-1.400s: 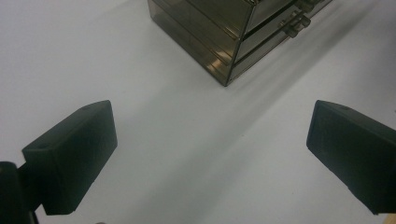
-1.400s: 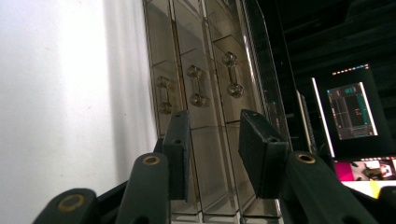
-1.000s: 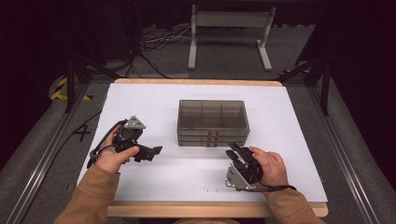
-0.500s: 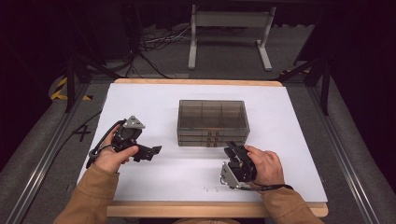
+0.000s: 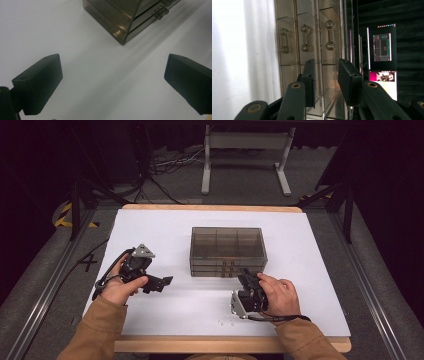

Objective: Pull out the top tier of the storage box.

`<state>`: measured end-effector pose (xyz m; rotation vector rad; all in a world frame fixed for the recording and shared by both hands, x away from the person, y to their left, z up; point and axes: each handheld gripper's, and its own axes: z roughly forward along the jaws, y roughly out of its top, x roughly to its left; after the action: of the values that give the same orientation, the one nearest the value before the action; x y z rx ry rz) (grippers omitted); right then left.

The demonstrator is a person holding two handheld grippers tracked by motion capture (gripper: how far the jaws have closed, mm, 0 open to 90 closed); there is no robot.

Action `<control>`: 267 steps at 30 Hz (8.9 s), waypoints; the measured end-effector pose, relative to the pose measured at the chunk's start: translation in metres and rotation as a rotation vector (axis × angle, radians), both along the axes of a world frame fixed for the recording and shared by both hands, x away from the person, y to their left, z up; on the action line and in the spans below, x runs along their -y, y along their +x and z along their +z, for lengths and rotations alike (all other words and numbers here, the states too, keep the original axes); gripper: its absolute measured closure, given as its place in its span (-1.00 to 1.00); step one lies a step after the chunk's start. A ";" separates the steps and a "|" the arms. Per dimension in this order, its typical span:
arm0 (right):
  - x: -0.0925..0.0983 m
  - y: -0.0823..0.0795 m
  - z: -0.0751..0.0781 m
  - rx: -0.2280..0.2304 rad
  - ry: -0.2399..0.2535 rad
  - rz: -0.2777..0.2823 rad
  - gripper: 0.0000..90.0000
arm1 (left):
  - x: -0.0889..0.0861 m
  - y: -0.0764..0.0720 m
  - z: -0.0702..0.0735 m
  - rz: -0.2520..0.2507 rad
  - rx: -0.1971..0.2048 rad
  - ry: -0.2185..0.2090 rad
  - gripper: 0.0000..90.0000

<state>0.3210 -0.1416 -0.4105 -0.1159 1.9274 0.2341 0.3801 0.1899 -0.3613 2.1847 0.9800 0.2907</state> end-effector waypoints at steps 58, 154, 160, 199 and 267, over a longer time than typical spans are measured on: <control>-0.036 0.020 -0.013 0.104 -0.094 -0.118 0.66 | -0.002 0.000 0.001 0.000 -0.004 0.001 -0.95; -0.008 -0.024 -0.011 0.091 0.027 0.014 0.60 | -0.001 0.003 0.002 0.005 -0.006 -0.008 -0.95; 0.002 -0.027 -0.008 0.059 0.076 0.058 0.60 | -0.001 0.003 0.002 0.006 -0.001 -0.012 -0.95; 0.066 -0.019 0.010 -0.309 0.505 0.184 0.62 | -0.004 0.001 0.003 0.016 0.001 -0.014 -0.95; 0.087 0.033 0.081 -0.916 0.580 0.103 0.83 | -0.007 0.001 0.004 0.010 -0.002 -0.007 -0.95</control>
<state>0.3544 -0.2281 -0.3292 0.3375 2.6552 1.0447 0.3812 0.1973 -0.3574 2.1752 0.9915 0.2895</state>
